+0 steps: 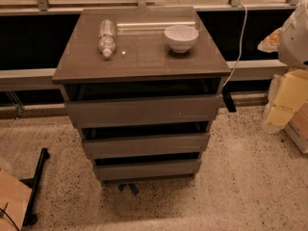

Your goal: Open middle drawer

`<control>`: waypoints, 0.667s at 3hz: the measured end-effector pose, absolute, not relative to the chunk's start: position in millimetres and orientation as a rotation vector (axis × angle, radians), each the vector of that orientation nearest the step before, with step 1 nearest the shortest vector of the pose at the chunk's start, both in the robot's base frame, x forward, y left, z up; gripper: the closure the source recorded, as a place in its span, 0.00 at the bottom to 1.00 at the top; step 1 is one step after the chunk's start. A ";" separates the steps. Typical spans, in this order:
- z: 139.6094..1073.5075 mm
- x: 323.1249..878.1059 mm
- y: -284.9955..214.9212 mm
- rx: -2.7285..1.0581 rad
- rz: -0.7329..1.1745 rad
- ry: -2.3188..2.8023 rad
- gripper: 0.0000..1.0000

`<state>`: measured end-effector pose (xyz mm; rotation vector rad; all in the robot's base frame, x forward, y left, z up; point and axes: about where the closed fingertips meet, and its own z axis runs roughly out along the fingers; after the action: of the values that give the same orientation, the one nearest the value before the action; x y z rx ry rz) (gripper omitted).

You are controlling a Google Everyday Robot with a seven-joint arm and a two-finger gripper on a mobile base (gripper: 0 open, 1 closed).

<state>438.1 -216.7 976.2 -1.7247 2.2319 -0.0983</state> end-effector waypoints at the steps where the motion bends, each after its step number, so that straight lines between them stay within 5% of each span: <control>1: 976.2 438.1 -216.7 -1.725 -0.098 2.232 0.00; 2: 958.9 450.6 -203.8 -1.749 -0.125 2.194 0.00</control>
Offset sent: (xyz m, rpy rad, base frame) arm 0.0600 0.0606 -0.0878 -0.0501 -0.0985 0.1280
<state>450.6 -203.8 958.9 -1.7487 2.1941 -0.1249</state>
